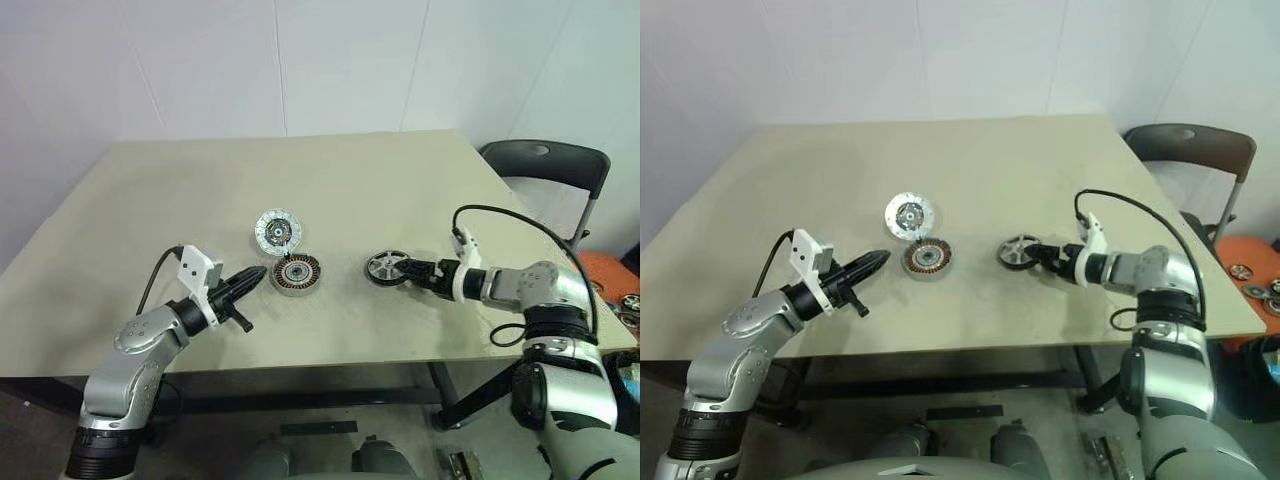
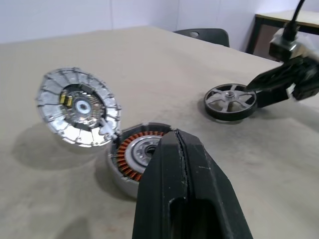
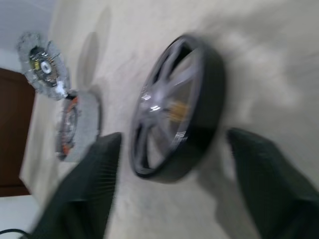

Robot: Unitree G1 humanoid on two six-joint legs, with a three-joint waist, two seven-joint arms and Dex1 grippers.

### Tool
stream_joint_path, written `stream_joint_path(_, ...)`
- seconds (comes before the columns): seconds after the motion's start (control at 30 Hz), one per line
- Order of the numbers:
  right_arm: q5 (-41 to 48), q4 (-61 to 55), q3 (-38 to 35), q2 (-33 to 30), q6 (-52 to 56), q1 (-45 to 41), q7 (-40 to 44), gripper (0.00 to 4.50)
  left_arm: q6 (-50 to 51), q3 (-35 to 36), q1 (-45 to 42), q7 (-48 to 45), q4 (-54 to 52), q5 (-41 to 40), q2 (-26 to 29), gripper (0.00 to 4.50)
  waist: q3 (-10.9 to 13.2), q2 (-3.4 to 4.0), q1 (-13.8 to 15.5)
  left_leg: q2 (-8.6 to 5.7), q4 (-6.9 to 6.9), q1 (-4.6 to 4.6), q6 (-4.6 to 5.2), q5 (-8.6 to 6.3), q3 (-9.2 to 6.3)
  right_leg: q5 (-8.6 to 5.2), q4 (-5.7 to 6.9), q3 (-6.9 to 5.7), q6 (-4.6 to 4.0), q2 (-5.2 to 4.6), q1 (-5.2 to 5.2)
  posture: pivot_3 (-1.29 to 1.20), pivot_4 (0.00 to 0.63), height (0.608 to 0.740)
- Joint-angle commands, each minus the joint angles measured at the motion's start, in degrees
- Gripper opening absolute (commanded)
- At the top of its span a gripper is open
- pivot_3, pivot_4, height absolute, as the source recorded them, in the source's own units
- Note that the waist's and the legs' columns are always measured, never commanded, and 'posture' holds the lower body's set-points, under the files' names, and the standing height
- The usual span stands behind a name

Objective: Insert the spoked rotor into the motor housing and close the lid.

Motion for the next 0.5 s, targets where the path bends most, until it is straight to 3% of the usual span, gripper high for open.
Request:
stream_joint_path(0.03, 1.0, 0.0, 0.8, 2.1, 0.1, 1.0, -0.2, 2.10, 1.5, 1.6, -1.8, 0.9, -3.0, -1.4, 1.2, 0.00, 0.0, 0.01, -0.2, 0.00, 0.00, 0.00, 0.00, 0.00, -0.01, 0.01, 0.00, 0.00, 0.01, 0.01, 0.00, 0.00, 0.000, 0.740)
stream_joint_path(0.17, 1.2, -0.6, 1.9, 2.5, -0.1, 2.0, 0.9, 0.75, 2.3, 1.7, -1.8, 1.3, -3.3, -1.7, 1.5, 0.00, 0.0, -0.01, -0.3, -0.01, -0.02, 0.00, 0.00, 0.00, 0.04, 0.02, -0.01, 0.02, 0.03, -0.01, -0.01, 0.00, 0.000, 0.740)
stream_joint_path(0.5, 2.8, -2.5, 1.8, 4.0, 0.0, 2.6, 1.3, 0.75, 0.9, 1.7, -0.2, 0.6, -2.0, -1.4, 2.0, 0.00, 0.0, 0.00, -0.2, 0.00, -0.03, 0.14, -0.01, 0.00, 0.05, 0.01, -0.02, 0.02, -0.01, -0.02, 0.12, 0.00, 0.000, 0.740)
